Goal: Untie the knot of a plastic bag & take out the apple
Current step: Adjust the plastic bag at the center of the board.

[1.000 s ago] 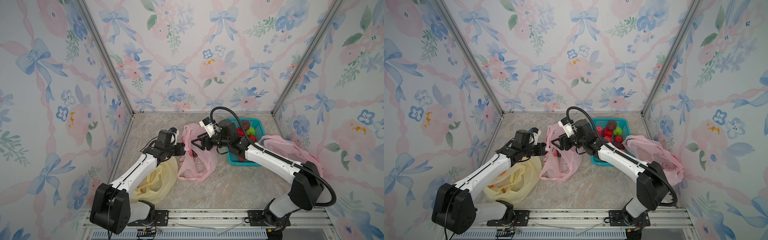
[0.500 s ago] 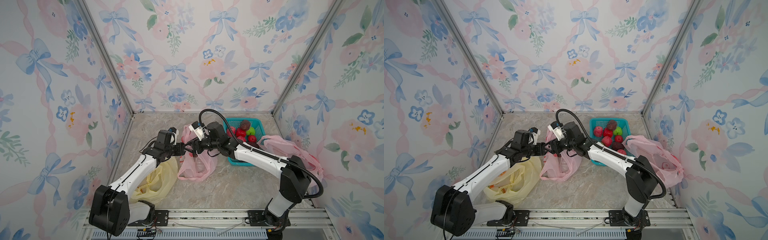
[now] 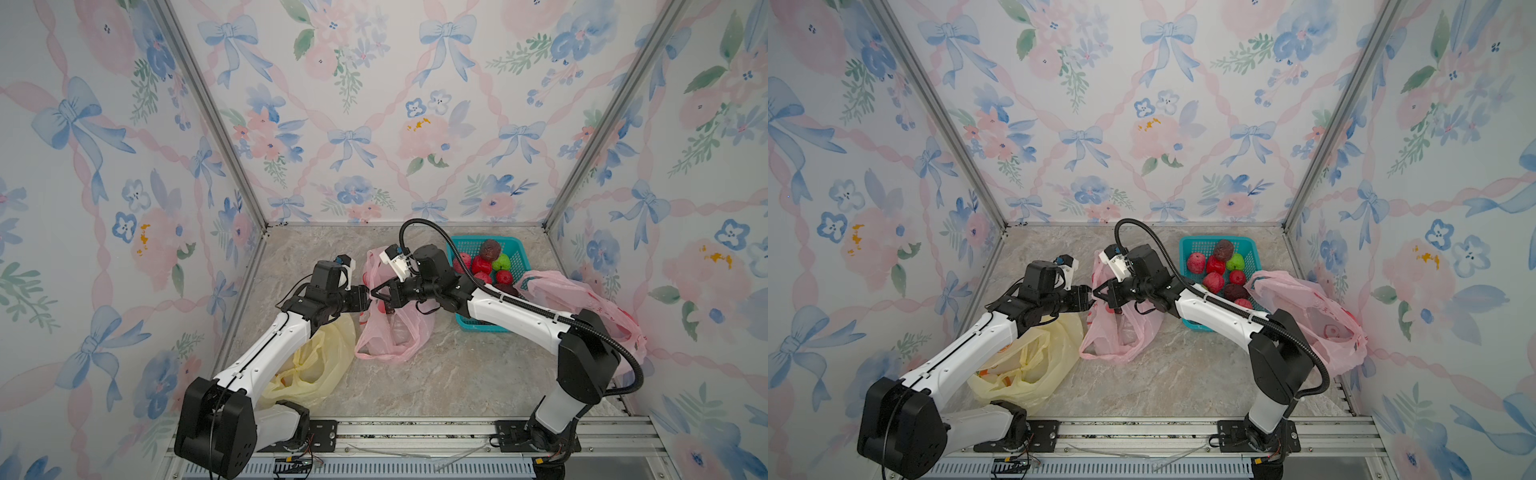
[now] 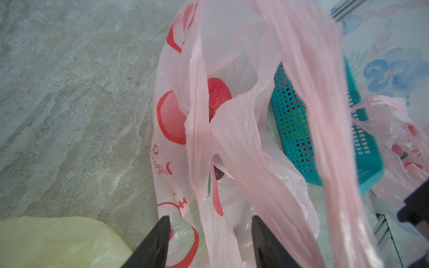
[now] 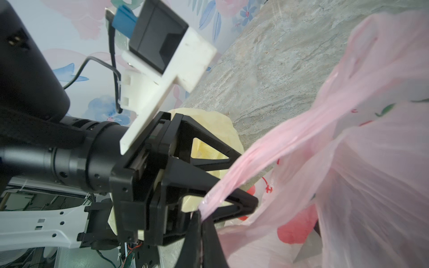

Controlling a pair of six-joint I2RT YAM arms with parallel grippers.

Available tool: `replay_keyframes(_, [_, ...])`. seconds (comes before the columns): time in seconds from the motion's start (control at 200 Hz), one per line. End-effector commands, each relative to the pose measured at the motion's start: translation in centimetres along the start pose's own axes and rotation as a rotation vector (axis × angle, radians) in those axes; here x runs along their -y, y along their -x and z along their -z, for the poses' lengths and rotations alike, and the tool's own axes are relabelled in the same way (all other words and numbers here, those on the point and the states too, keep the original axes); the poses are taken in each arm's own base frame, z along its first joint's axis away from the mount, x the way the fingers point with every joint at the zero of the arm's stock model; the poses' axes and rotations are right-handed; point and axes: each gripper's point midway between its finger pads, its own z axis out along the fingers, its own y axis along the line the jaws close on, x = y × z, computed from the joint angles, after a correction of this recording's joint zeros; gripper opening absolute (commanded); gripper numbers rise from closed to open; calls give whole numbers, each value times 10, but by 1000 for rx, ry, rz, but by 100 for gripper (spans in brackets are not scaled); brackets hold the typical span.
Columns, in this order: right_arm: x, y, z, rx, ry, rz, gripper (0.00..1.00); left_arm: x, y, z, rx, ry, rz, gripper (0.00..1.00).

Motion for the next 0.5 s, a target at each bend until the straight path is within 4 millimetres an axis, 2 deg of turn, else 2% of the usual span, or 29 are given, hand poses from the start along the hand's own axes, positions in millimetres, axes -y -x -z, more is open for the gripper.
replay_keyframes(0.0, [18, 35, 42, 121, -98, 15, 0, 5, 0, 5, 14, -32, 11, 60])
replay_keyframes(0.17, [56, 45, 87, 163, -324, 49, 0, 12, -4, 2, 1, -38, 2, 61])
replay_keyframes(0.235, [67, 45, 97, 162, -374, 49, 0, 16, -9, -4, -14, -44, 1, 61])
replay_keyframes(0.415, [81, 38, 99, 107, -404, 42, 0, 30, -24, -22, -66, -70, -16, 62])
replay_keyframes(0.495, [88, 34, 101, 74, -443, 56, 0, 24, -38, -32, -107, -47, -8, 62])
